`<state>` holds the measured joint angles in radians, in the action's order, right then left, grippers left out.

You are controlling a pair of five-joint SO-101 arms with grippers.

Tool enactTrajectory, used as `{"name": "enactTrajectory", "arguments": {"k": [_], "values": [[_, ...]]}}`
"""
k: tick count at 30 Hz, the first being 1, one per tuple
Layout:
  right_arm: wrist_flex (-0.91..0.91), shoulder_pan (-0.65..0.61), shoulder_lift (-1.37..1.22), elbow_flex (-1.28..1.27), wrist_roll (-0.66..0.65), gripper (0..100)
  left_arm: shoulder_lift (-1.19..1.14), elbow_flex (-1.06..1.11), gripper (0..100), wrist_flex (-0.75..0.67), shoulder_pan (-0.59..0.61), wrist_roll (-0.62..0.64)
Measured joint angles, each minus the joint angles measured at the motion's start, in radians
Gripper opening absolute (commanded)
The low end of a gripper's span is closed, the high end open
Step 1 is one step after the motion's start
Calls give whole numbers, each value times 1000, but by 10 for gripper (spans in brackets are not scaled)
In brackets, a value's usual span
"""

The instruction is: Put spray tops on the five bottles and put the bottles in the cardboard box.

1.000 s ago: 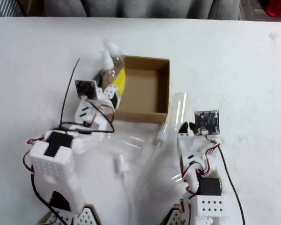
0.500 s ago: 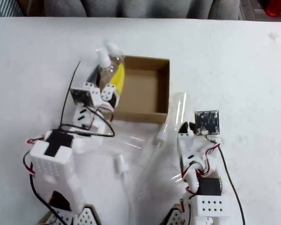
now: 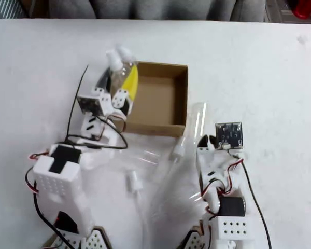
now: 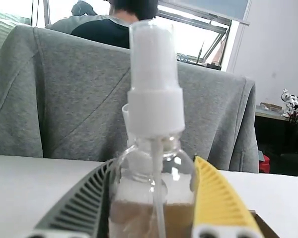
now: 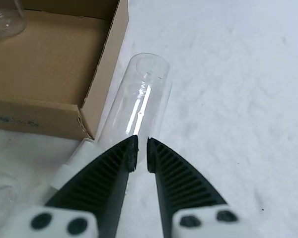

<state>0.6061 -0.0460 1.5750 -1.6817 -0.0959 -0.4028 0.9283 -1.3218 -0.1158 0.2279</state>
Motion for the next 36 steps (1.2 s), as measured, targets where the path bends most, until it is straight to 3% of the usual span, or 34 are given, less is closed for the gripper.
{"name": "enactTrajectory", "arguments": {"k": [7,28,36], "values": [[0,0,0,0,0,15,0,-57,22,120,0,-3],[0,0,0,0,0,15,-176,-153,28,120,0,0],[0,0,0,0,0,15,-176,-155,177,140,0,2]]}}
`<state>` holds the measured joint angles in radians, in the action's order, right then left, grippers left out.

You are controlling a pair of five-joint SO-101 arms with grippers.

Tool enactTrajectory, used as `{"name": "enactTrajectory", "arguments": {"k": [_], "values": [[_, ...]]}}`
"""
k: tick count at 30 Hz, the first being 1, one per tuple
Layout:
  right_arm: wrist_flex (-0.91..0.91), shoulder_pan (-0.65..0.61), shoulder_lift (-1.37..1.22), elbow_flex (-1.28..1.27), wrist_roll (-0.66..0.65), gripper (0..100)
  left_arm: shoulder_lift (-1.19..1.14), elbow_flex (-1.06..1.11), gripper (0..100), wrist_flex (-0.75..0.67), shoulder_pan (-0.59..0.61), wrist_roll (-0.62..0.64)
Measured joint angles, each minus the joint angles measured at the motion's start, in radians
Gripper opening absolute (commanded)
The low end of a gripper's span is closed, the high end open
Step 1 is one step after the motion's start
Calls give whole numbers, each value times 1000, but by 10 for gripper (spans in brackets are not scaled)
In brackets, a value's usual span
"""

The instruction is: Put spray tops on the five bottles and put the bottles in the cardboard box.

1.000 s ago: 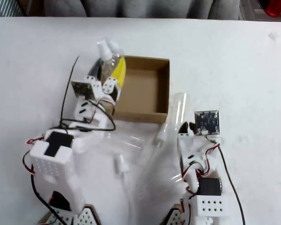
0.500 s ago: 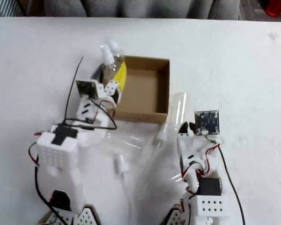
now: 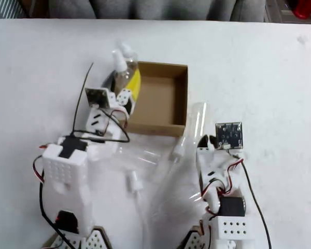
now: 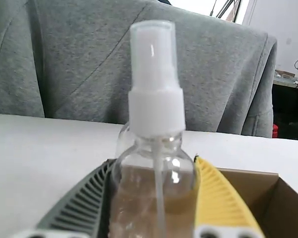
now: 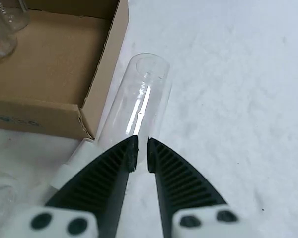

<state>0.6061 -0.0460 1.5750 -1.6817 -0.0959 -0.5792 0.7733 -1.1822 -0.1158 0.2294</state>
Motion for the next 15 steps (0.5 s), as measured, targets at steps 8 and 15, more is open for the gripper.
{"name": "enactTrajectory", "arguments": {"k": [8,15], "values": [[0,0,0,0,0,15,0,0,181,8,8,0],[0,0,0,0,0,15,0,0,261,9,8,0]]}}
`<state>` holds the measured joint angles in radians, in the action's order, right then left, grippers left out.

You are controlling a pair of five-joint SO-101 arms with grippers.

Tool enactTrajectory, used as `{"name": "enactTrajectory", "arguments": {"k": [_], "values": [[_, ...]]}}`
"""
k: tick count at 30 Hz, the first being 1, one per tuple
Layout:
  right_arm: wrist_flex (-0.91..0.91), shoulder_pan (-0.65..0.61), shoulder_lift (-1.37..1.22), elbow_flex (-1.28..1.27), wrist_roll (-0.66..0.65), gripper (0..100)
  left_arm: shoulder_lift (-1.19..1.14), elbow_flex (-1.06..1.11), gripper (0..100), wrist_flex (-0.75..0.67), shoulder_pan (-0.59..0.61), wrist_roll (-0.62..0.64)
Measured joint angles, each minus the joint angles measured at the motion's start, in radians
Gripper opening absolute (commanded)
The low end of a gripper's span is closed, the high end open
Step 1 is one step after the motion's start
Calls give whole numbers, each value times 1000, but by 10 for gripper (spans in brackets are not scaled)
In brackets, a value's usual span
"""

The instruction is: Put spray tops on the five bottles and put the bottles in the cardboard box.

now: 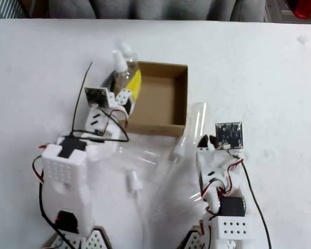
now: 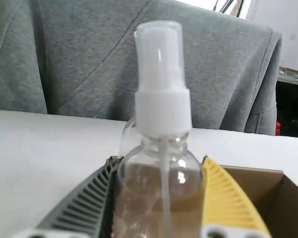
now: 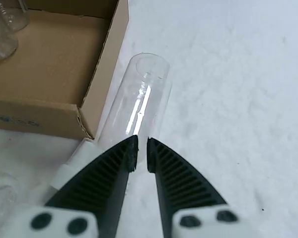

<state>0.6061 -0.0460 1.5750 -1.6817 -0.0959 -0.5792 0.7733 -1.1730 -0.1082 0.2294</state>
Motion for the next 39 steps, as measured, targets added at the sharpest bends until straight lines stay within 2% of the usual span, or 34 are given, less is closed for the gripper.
{"name": "enactTrajectory", "arguments": {"k": [39], "values": [[0,0,0,0,0,15,97,107,268,0,2,-5]]}}
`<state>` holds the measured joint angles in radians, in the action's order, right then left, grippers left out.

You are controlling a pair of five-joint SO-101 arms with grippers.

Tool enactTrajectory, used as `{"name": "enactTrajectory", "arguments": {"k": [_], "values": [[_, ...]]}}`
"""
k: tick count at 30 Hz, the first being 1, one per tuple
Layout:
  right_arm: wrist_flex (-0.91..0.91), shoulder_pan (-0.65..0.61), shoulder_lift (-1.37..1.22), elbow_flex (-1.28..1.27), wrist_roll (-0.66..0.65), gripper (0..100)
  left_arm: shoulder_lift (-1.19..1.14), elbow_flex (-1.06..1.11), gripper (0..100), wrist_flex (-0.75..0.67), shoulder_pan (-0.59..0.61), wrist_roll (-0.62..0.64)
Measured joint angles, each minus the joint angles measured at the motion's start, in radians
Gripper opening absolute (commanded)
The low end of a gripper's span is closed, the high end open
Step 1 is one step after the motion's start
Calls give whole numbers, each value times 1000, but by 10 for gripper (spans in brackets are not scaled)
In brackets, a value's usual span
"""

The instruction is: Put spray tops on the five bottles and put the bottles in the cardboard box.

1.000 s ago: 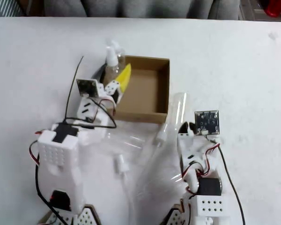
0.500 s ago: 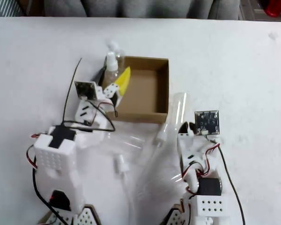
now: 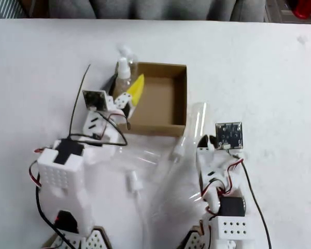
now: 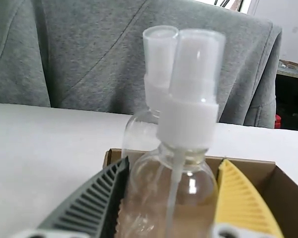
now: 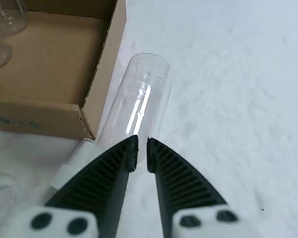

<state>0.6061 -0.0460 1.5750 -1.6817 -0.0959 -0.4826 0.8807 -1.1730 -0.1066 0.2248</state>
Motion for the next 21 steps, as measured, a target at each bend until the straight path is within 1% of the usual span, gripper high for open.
{"name": "enactTrajectory", "arguments": {"k": [5,11,21], "values": [[0,0,0,0,0,15,121,95,268,5,0,0],[0,0,0,0,0,15,232,132,271,135,0,0],[0,0,0,0,0,15,394,299,268,146,0,-2]]}}
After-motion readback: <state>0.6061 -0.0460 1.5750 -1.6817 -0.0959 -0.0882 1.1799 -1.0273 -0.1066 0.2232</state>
